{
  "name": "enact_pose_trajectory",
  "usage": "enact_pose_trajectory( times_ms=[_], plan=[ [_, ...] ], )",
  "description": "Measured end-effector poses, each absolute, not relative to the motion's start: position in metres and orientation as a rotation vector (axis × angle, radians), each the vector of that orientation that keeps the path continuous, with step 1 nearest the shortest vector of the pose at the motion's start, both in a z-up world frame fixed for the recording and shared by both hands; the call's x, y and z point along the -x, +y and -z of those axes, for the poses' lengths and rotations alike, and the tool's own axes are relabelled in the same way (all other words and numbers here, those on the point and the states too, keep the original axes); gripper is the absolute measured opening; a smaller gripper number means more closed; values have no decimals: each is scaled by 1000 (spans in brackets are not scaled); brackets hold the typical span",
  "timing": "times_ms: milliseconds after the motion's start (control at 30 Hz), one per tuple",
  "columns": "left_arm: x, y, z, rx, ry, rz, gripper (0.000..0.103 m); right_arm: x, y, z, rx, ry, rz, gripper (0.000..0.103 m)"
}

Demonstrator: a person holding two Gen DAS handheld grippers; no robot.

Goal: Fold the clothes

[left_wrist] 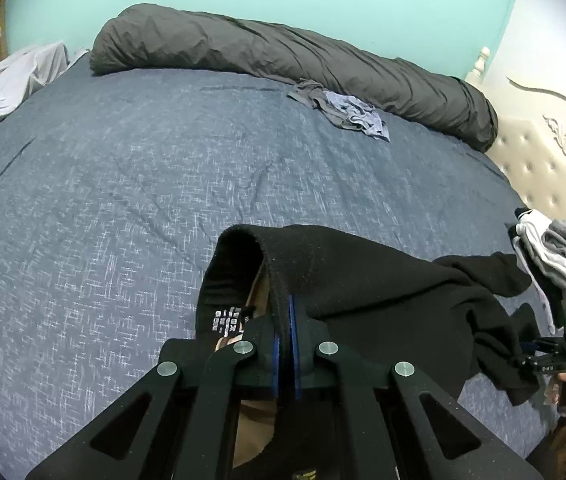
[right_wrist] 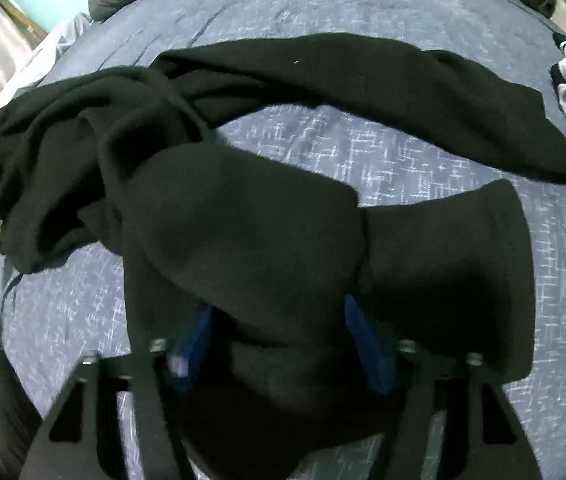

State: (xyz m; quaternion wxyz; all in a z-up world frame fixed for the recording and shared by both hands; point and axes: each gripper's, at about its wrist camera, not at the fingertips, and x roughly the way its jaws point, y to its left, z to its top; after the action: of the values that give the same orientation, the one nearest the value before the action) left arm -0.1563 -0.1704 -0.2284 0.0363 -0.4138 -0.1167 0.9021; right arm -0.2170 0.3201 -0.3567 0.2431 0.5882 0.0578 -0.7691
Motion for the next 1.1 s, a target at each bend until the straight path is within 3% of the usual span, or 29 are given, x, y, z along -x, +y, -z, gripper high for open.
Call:
enact_pose_trajectory(
  times_ms=[33, 67, 133, 300, 600, 833, 1100],
  plan=[
    [156, -172, 227, 1265, -364, -2773, 3, 217, 321, 359, -1608, 152, 2103, 24],
    [155, -173, 225, 1258, -369, -2776, 3, 218, 325, 351, -1584, 128, 2113, 15],
    [156, -175, 219, 1245, -355, -2788, 3, 221, 332, 334, -1535, 79, 2133, 12],
    [168, -186, 195, 1195, -316, -2830, 3, 238, 341, 269, -1373, 51, 2204, 11],
    [228, -220, 148, 1098, -383, -2916, 3, 327, 317, 170, -1195, 205, 2346, 11],
    [292, -236, 146, 1128, -426, -2964, 3, 398, 281, 163, -1181, 281, 2423, 11],
    [321, -248, 181, 1243, -515, -2942, 8, 458, 243, 207, -1208, 341, 2480, 17]
  ],
)
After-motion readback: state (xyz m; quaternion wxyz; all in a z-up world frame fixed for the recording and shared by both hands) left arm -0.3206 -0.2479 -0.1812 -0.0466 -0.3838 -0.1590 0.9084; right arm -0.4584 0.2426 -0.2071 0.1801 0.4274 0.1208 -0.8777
